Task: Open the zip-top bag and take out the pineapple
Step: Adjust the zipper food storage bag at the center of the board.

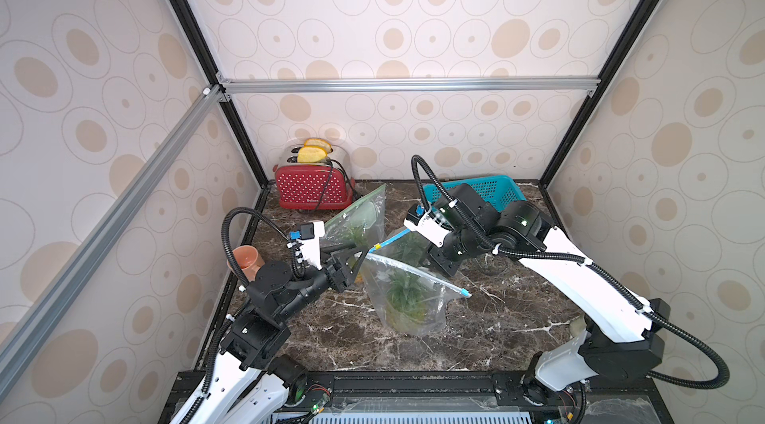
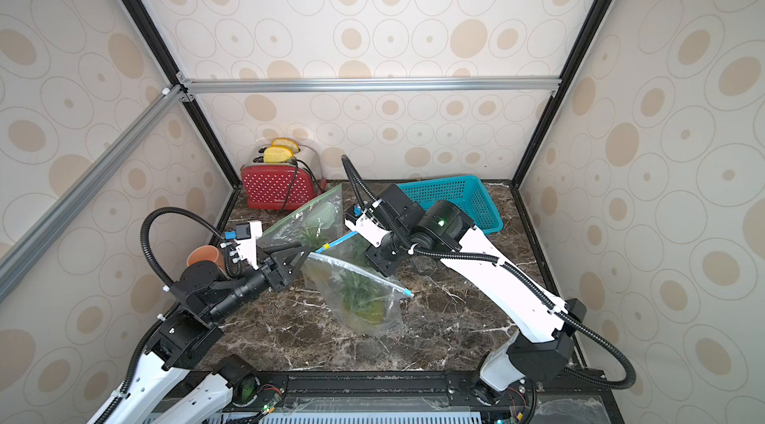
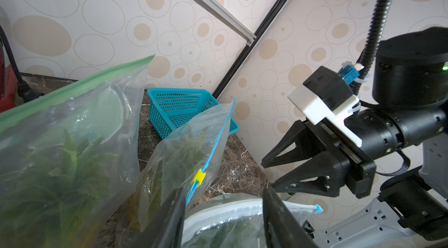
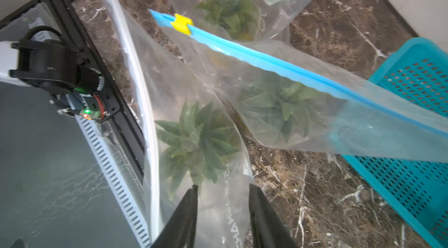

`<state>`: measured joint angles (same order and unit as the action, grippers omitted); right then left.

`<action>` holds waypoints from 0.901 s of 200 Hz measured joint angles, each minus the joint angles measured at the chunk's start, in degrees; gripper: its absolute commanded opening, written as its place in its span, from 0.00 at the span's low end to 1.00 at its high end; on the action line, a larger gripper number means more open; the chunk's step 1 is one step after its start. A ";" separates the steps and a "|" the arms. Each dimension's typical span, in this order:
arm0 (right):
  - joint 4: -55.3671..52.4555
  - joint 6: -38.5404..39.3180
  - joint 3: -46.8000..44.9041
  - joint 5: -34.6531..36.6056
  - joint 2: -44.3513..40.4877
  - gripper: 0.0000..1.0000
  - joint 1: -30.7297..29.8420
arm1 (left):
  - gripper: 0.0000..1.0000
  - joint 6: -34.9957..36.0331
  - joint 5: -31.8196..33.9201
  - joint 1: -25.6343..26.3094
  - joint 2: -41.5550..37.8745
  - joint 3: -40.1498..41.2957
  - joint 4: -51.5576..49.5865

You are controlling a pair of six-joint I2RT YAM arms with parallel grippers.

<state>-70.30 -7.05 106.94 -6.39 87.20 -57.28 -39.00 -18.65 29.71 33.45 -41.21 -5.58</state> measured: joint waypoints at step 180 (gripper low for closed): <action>-7.67 3.08 13.29 -9.68 3.98 0.54 0.09 | 0.69 -8.11 0.31 0.00 -10.51 -4.04 -21.81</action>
<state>-77.97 -3.97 120.22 -16.08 91.18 -57.19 -47.11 -18.35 29.71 22.94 -45.25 -27.40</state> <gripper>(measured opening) 0.533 0.685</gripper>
